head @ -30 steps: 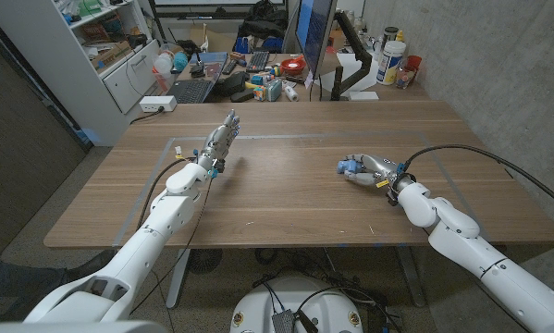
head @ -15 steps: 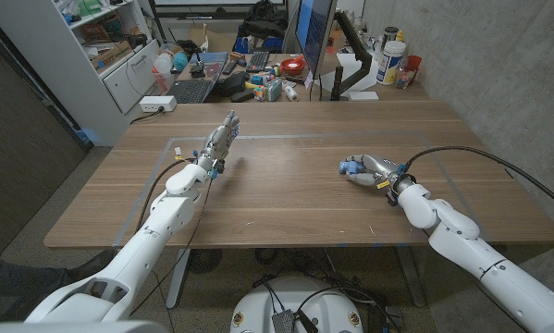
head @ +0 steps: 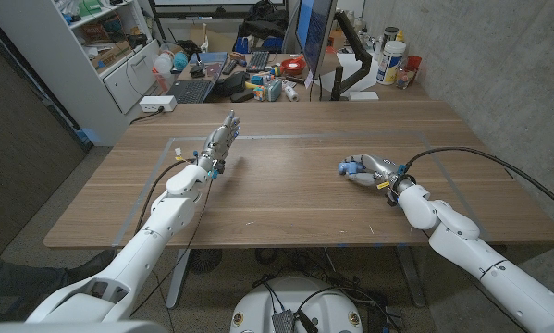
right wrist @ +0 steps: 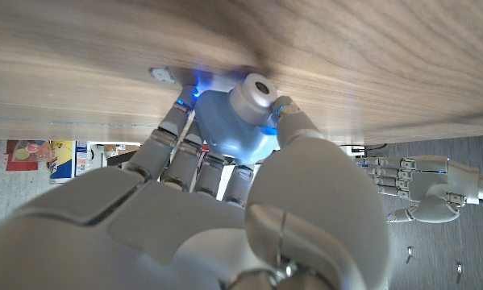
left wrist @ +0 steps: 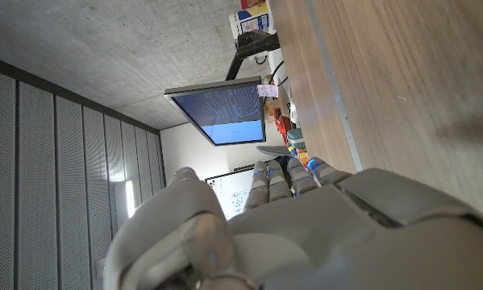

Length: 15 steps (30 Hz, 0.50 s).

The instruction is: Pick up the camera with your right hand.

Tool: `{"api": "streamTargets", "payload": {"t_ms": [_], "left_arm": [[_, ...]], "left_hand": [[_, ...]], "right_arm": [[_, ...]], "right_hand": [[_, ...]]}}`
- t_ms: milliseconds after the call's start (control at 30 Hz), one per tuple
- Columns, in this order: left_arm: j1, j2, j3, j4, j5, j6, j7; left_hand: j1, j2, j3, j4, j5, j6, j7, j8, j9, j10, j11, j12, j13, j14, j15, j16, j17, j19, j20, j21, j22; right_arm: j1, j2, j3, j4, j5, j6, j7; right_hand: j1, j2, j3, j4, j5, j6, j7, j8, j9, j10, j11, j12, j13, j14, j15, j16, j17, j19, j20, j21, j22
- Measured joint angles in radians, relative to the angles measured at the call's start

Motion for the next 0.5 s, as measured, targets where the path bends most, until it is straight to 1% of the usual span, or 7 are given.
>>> {"api": "streamTargets", "payload": {"t_ms": [133, 167, 267, 367, 400, 433, 500], "left_arm": [[-0.001, -0.002, 0.0, 0.007, -0.002, -0.001, -0.003], [-0.001, -0.002, 0.0, 0.007, -0.002, -0.002, -0.003], [-0.004, -0.002, 0.0, 0.011, -0.003, -0.002, -0.004], [-0.008, -0.005, 0.0, 0.019, -0.003, -0.002, -0.007], [-0.008, -0.005, 0.0, 0.019, -0.003, -0.002, -0.008], [-0.008, -0.005, 0.0, 0.019, -0.003, -0.002, -0.008], [-0.01, -0.005, 0.0, 0.023, -0.003, -0.002, -0.01]], "left_hand": [[0.0, 0.0, 0.0, 0.0, 0.0, 0.0, 0.0, 0.0, 0.0, 0.0, 0.0, 0.0, 0.0, 0.0, 0.0, 0.0, 0.0, 0.0, 0.0, 0.0, 0.0], [0.0, 0.0, 0.0, 0.0, 0.0, 0.0, 0.0, 0.0, 0.0, 0.0, 0.0, 0.0, 0.0, 0.0, 0.0, 0.0, 0.0, 0.0, 0.0, 0.0, 0.0], [0.0, 0.0, 0.0, 0.0, 0.0, 0.0, 0.0, 0.0, 0.0, 0.0, 0.0, 0.0, 0.0, 0.0, 0.0, 0.0, 0.0, 0.0, 0.0, 0.0, 0.0], [0.0, 0.0, 0.0, 0.0, 0.0, 0.0, 0.0, 0.0, 0.0, 0.0, 0.0, 0.0, 0.0, 0.0, 0.0, 0.0, 0.0, 0.0, 0.0, 0.0, 0.0], [0.0, 0.0, 0.0, 0.0, 0.0, 0.0, 0.0, 0.0, 0.0, 0.0, 0.0, 0.0, 0.0, 0.0, 0.0, 0.0, 0.0, 0.0, 0.0, 0.0, 0.0], [0.0, 0.0, 0.0, 0.0, 0.0, 0.0, 0.0, 0.0, 0.0, 0.0, 0.0, 0.0, 0.0, 0.0, 0.0, 0.0, 0.0, 0.0, 0.0, 0.0, 0.0], [0.0, 0.0, 0.0, 0.0, 0.0, 0.0, 0.0, 0.0, 0.0, 0.0, 0.0, 0.0, 0.0, 0.0, 0.0, 0.0, 0.0, 0.0, 0.0, 0.0, 0.0]], "right_arm": [[0.0, 0.001, 0.003, -0.002, 0.002, 0.004, -0.005], [0.0, 0.002, 0.004, -0.003, 0.002, 0.004, -0.005], [-0.001, 0.003, 0.006, -0.005, 0.003, 0.006, -0.006], [-0.001, 0.004, 0.009, -0.007, 0.005, 0.009, -0.012], [-0.001, 0.004, 0.01, -0.008, 0.005, 0.009, -0.012], [-0.001, 0.004, 0.011, -0.009, 0.005, 0.009, -0.012], [-0.002, 0.005, 0.013, -0.011, 0.006, 0.011, -0.016]], "right_hand": [[0.005, 0.005, 0.0, 0.0, 0.0, 0.001, -0.001, 0.0, 0.0, 0.0, 0.0, 0.0, 0.0, 0.004, 0.004, 0.0, 0.0, 0.0, 0.0, 0.0, 0.0], [0.005, 0.005, 0.0, 0.0, -0.006, 0.001, -0.001, 0.0, 0.0, 0.002, 0.002, 0.0, 0.0, 0.004, 0.004, 0.0, 0.0, 0.009, 0.009, 0.0, 0.0], [0.005, 0.005, 0.0, 0.0, -0.007, 0.007, 0.004, 0.0, 0.0, 0.005, 0.002, 0.0, 0.0, 0.011, 0.0, 0.0, 0.0, 0.046, 0.001, 0.0, -0.001], [0.005, 0.005, 0.0, 0.0, -0.007, 0.012, -0.001, 0.0, 0.0, 0.005, 0.002, 0.0, 0.0, 0.011, 0.0, 0.0, 0.0, 0.071, -0.021, 0.0, 0.0], [0.005, 0.005, 0.0, 0.0, -0.007, 0.012, -0.001, 0.0, 0.0, 0.005, 0.002, 0.0, 0.0, 0.011, 0.0, 0.0, 0.0, 0.089, -0.04, 0.0, 0.001], [0.005, 0.005, 0.0, 0.0, -0.008, 0.012, -0.002, 0.0, 0.0, 0.005, 0.002, 0.0, 0.0, 0.011, 0.0, 0.0, 0.0, 0.095, -0.046, 0.0, 0.007], [0.005, 0.005, 0.0, 0.0, -0.008, 0.012, -0.002, 0.0, 0.0, 0.009, -0.001, 0.0, 0.0, 0.011, 0.0, 0.0, 0.0, 0.129, -0.094, 0.0, 0.008]]}}
